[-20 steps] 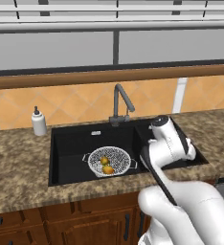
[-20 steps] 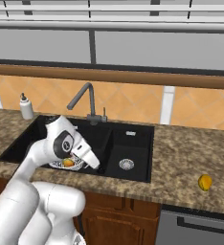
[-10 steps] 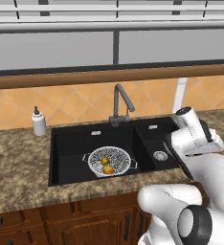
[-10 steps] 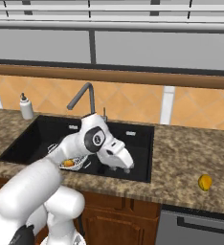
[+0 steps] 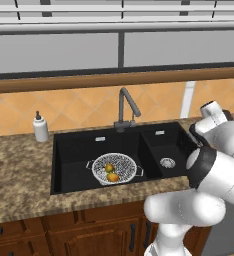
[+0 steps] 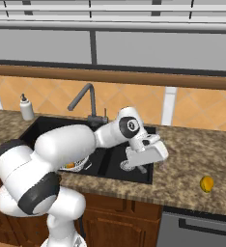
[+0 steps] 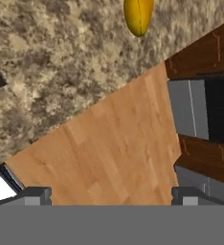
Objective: Put the colander in the sink, put the mango, mango, mango in the colander, and turn on the sink faucet and pour water over the colander.
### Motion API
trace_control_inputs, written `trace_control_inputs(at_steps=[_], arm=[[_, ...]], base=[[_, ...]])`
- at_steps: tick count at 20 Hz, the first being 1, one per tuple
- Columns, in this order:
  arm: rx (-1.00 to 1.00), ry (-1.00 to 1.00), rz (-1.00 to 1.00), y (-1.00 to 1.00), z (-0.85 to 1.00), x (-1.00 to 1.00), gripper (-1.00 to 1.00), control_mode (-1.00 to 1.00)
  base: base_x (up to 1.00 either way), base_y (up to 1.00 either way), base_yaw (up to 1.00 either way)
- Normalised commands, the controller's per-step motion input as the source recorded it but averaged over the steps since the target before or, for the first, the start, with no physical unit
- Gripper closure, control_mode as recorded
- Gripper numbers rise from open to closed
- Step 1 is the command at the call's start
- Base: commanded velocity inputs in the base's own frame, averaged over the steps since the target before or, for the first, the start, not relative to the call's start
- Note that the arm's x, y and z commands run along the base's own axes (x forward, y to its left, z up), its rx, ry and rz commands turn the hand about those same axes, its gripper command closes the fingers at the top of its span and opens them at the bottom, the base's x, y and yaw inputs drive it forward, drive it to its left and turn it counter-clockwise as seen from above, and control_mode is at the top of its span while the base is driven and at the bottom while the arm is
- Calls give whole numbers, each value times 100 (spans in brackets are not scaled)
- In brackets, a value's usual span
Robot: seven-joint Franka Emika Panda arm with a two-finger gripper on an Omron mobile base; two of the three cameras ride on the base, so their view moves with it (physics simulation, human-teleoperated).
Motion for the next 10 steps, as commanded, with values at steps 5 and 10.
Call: trace_control_inputs(at_steps=[5, 10], arm=[[22, 1, -3, -99, 6, -2, -100, -100], [28, -11, 0, -96, 0, -2, -100, -100]], base=[[0, 0, 0], [0, 0, 0]])
